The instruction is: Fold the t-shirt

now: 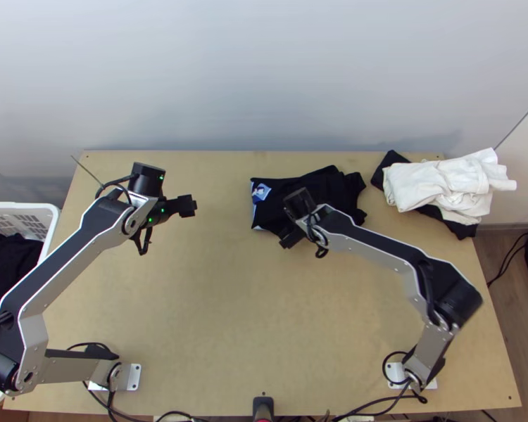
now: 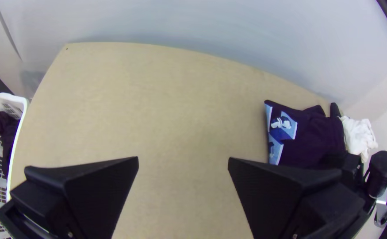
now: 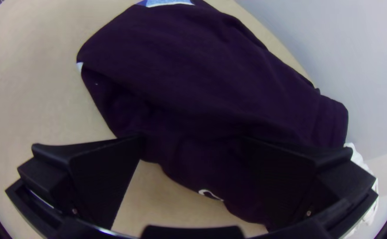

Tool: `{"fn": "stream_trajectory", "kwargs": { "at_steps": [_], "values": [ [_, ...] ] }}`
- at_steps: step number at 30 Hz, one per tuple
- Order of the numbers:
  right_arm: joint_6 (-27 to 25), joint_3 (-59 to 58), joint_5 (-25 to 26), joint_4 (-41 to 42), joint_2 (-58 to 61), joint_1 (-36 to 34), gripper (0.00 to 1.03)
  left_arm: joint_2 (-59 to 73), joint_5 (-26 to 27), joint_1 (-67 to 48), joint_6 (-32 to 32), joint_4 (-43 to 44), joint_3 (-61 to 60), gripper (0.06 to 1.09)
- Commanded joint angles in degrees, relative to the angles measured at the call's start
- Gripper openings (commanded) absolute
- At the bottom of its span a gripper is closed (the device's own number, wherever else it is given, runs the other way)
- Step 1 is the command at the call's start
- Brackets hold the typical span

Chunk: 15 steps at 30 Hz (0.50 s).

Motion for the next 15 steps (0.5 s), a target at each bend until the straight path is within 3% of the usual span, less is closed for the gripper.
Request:
{"fn": "stream_trajectory", "kwargs": {
  "at_steps": [1, 8, 9, 10, 12, 13, 15],
  "values": [
    [-0.18, 4.37, 2.34, 1.66, 7.11, -0.66, 0.99, 0.37, -0.01, 0.13, 0.2, 0.08, -0.31, 1.04],
    [0.96, 10.18, 2.87, 1.66, 13.35, -2.42, 0.96, 0.54, 0.07, 0.04, 0.02, 0.08, -0.58, 1.04],
    [1.05, 10.7, 2.87, 1.57, 13.7, -2.59, 0.86, 0.37, 0.07, 0.04, 0.02, 0.08, -0.93, 1.04],
    [1.22, 10.97, 2.87, 1.57, 13.79, -2.77, 0.69, 0.28, 0.07, 0.13, 0.02, 0.08, -1.19, 1.04],
    [0.96, 11.85, 2.87, 1.66, 13.79, -3.03, 0.13, -0.16, -0.01, 0.22, 0.11, 0.08, -1.55, 1.04],
    [0.87, 12.55, 2.87, 1.48, 14.05, -3.21, 0.03, -0.34, 0.07, 0.22, 0.11, 0.08, -1.72, 1.04],
    [1.31, 12.28, 2.87, 1.31, 13.7, -3.56, 0.03, -0.34, -0.01, 0.39, 0.2, 0.08, -1.9, 1.04]
  ]
}}
